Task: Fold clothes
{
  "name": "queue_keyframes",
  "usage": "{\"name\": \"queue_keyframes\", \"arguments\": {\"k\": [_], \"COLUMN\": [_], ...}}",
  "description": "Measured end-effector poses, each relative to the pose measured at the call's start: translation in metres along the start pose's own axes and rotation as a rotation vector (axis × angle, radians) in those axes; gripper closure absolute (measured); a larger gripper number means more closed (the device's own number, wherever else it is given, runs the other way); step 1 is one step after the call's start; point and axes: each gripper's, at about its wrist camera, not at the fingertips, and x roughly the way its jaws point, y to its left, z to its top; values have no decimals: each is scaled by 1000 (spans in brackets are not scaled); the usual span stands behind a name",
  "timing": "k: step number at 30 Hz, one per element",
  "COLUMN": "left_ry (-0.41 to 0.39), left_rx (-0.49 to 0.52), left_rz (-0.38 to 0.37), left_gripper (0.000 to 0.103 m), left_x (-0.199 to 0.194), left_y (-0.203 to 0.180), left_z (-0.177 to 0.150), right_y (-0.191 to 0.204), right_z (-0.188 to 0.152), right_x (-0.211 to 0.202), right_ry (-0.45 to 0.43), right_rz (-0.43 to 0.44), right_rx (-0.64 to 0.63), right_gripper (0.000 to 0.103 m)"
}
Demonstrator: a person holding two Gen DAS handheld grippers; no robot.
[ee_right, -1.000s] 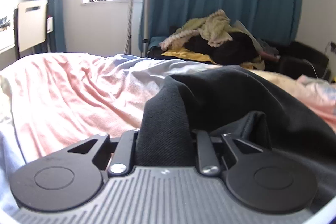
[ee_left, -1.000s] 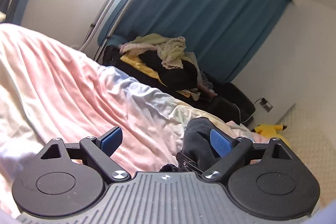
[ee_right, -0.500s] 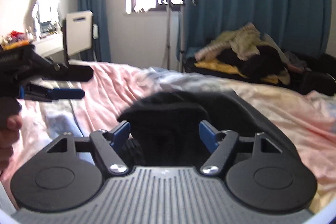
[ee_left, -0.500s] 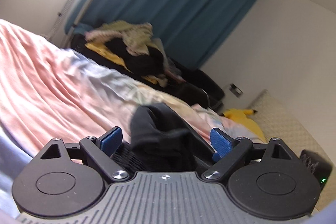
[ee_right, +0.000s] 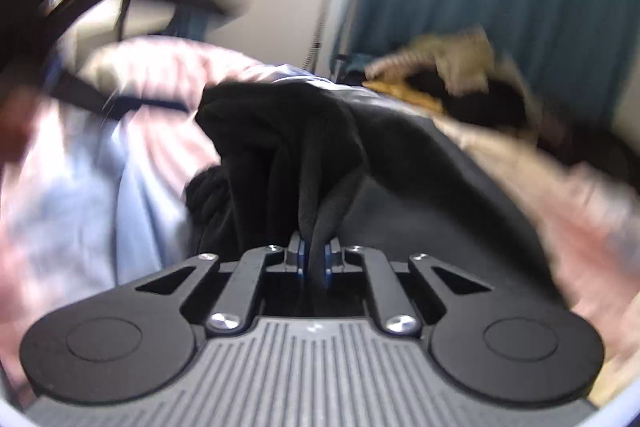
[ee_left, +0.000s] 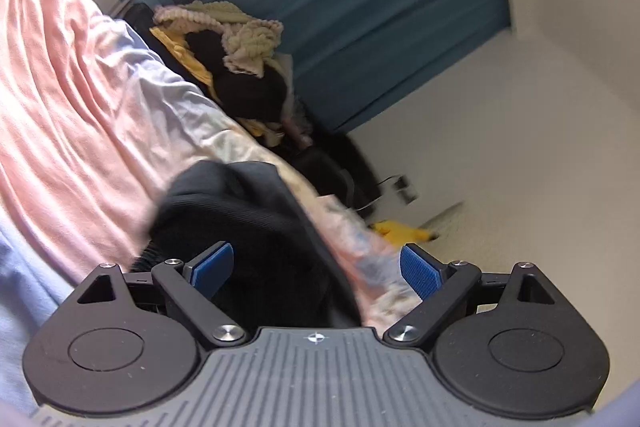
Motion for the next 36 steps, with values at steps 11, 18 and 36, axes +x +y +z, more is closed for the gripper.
{"name": "queue_keyframes", "arguments": {"k": [11, 18, 36], "left_ry": [114, -30, -88], "left_rx": [-119, -124, -50], "left_rz": [85, 307, 381], "left_gripper": [11, 82, 95], "left_x": [37, 44, 40], "left_y": [35, 53, 64], "left_z": [-8, -3, 5], "right_y": [61, 37, 71], "right_z": [-17, -9, -21], "right_x": [9, -10, -4], "right_ry": [167, 11, 109], "right_rz": [-52, 18, -21], "right_rx": [-349, -91, -102], "right_gripper": [75, 77, 84]}}
